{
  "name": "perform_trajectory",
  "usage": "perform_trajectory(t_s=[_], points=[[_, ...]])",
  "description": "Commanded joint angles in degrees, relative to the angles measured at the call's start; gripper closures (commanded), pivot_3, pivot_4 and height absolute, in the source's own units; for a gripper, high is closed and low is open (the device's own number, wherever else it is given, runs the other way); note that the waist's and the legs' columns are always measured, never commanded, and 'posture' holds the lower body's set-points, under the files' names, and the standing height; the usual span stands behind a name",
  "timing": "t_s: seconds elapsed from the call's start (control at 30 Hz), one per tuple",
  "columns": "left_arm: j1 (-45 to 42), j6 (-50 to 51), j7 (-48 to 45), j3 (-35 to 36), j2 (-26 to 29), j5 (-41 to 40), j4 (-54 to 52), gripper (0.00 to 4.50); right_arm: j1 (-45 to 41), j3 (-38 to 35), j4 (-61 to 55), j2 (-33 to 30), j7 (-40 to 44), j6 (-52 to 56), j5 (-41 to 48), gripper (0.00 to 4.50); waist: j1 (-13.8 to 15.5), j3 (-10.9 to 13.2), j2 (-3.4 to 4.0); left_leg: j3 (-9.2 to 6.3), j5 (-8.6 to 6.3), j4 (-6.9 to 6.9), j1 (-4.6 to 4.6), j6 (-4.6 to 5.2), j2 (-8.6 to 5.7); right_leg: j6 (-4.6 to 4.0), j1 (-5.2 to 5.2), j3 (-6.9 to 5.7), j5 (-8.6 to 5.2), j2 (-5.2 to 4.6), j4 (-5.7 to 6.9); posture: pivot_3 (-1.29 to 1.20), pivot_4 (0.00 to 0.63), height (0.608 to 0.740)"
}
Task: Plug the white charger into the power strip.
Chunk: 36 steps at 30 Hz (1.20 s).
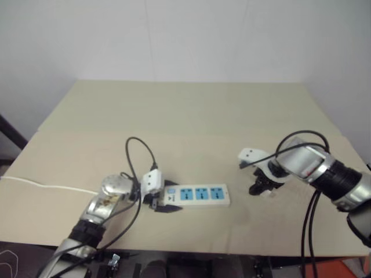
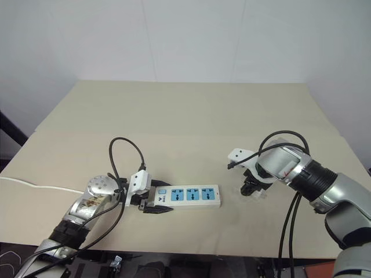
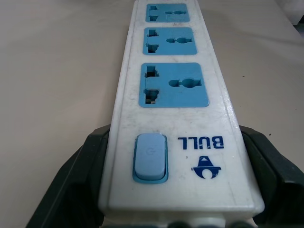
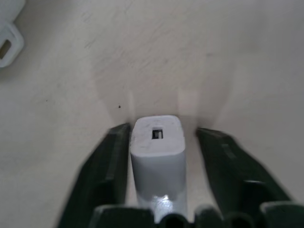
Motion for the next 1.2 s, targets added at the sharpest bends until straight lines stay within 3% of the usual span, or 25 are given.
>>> perform_trajectory(t_s=[0.03, 0.07, 0.2, 0.3, 0.43, 0.6, 0.67, 0.97, 1.2], points=[[1.24, 1.44, 0.7, -1.27, 0.39, 1.19, 0.12, 1.19, 0.69, -0.84, -0.07, 0.77, 0.78, -1.03, -1.03, 3.18, -0.16, -0.02, -0.03, 0.0, 0.0, 0.0, 0.02, 0.0, 0.0, 0.0, 0.03, 0.0, 0.0, 0.0, 0.0, 0.0, 0.15, 0.74], [1.24, 1.48, 0.69, -1.22, 0.43, 1.16, 0.07, 1.19, 0.75, -0.79, -0.34, 0.74, 0.99, -1.04, -1.27, 3.36, -0.21, -0.02, -0.03, -0.01, 0.0, 0.01, 0.03, 0.0, 0.0, 0.0, 0.04, 0.0, 0.0, 0.0, 0.0, 0.0, 0.15, 0.74], [1.18, 1.54, 0.78, -0.98, 0.55, 1.22, 0.1, 1.19, 1.43, -4.25, -2.11, 0.29, 0.56, -1.59, -1.22, 3.36, -0.29, -0.02, -0.03, -0.02, 0.0, 0.03, 0.04, 0.0, 0.0, 0.0, 0.04, -0.01, 0.0, 0.0, 0.02, 0.0, 0.15, 0.74], [1.34, 1.56, 0.7, -0.85, 0.66, 1.22, 0.09, 1.19, 4.89, -19.12, -3.61, 3.37, -4.8, -8.57, 0.34, 3.36, -0.5, -0.03, -0.03, -0.02, 0.0, 0.04, 0.02, 0.0, 0.0, 0.0, 0.04, 0.0, 0.01, 0.0, 0.01, 0.0, 0.15, 0.74], [1.57, 1.79, 0.38, -0.81, 0.85, 1.11, -0.06, 1.19, 12.13, -41.39, -6.63, 12.13, -11.27, -21.58, 5.43, 3.36, -0.51, -0.03, -0.03, -0.04, 0.01, 0.04, 0.0, 0.01, 0.0, 0.01, 0.0, 0.01, 0.02, 0.01, 0.09, 0.0, 0.15, 0.74], [1.46, 2.07, 0.08, -0.64, 1.1, 0.82, -0.06, 1.19, 18.46, -51.24, -10.08, 21.18, -17.33, -29.24, 7.68, 3.36, -0.5, -0.06, -0.1, -0.06, 0.01, 0.03, 0.01, 0.01, 0.01, 0.03, 0.09, 0.0, 0.03, 0.01, 0.04, 0.0, 0.15, 0.74], [1.18, 2.65, 0.24, -0.08, 1.22, 0.44, -0.09, 1.19, 22.97, -54.69, -11.37, 26.03, -15.61, -38.68, 10.33, 3.36, -0.57, -0.06, -0.1, -0.04, 0.01, 0.03, 0.01, 0.01, 0.0, 0.03, 0.06, 0.03, 0.04, 0.0, 0.06, 0.0, 0.15, 0.74], [1.42, 2.32, -0.82, 0.53, 2.81, -0.03, -0.02, 1.19, 35.35, -51.72, -14.22, 32.7, -4.02, -50.96, 16.02, 3.36, -0.95, -0.06, -0.09, -0.05, 0.01, 0.03, 0.09, 0.02, 0.04, 0.02, 0.08, 0.04, 0.03, 0.06, 0.14, 0.0, 0.15, 0.74], [-0.56, -0.49, -3.52, -1.26, 3.49, 0.54, 2.81, 1.19, 36.8, -47.15, -9.31, 34.93, 2.27, -58.65, 14.99, 3.36, -1.37, -0.05, -0.1, -0.02, 0.01, 0.02, 0.25, 0.02, 0.07, 0.01, 0.14, 0.07, 0.03, 0.12, 0.2, 0.0, 0.15, 0.74]])
